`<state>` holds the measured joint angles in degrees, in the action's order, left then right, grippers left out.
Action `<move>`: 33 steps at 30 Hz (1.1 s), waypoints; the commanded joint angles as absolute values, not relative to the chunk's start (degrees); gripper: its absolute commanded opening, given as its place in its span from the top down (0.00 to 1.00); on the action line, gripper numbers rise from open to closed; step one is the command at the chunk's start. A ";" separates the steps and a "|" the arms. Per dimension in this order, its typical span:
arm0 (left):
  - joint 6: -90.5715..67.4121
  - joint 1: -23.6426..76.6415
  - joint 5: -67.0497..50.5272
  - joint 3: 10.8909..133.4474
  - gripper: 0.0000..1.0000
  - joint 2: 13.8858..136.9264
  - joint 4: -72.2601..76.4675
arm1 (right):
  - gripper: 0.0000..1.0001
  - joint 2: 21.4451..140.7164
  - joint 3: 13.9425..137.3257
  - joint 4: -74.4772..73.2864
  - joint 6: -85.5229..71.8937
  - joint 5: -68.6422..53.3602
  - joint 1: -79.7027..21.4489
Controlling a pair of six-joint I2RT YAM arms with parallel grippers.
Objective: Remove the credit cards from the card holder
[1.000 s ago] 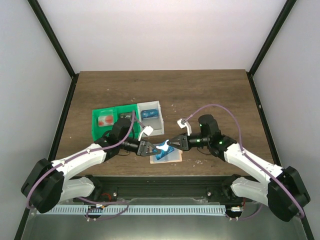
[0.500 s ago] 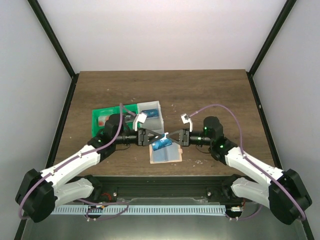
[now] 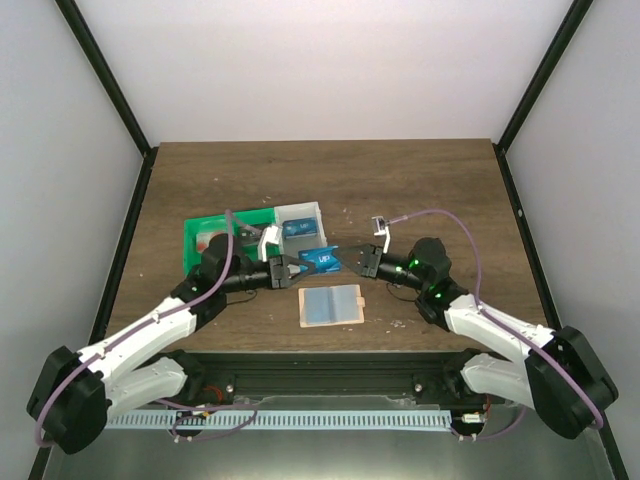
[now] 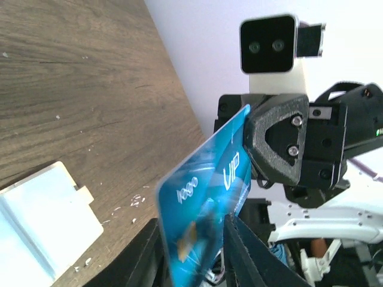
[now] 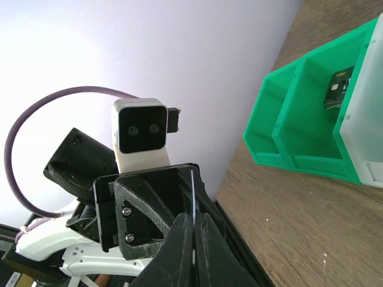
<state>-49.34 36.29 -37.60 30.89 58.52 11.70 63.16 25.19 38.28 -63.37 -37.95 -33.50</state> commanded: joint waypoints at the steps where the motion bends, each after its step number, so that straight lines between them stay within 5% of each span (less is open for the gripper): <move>1: -51.98 34.60 -37.68 29.36 0.73 56.69 14.70 | 1.00 62.78 24.35 41.92 -65.44 -35.66 -33.19; 5: -54.16 32.33 -39.24 27.90 0.76 56.13 16.96 | 1.00 62.62 23.57 41.76 -65.42 -35.58 -33.14; 10: -55.40 31.47 -41.08 27.13 0.99 57.68 19.85 | 0.99 62.65 23.16 41.60 -65.35 -35.64 -33.13; 14: -55.94 31.46 -41.95 27.14 1.00 58.74 21.31 | 0.97 62.90 23.44 40.64 -64.84 -35.80 -32.73; 18: -55.08 31.08 -41.46 27.73 1.00 58.80 20.40 | 0.80 62.05 23.42 36.55 -62.39 -34.88 -32.45; 25: -49.89 25.27 -41.38 31.26 1.00 60.74 11.31 | 0.35 56.66 23.28 23.25 -53.80 -31.53 -32.33; 28: -46.77 20.93 -41.39 33.12 1.00 62.38 7.63 | 0.04 54.32 23.26 18.39 -50.36 -31.10 -32.33; 33: -39.76 16.38 -37.02 39.64 1.00 67.34 -1.37 | 0.00 50.64 22.59 12.71 -47.16 -29.70 -32.32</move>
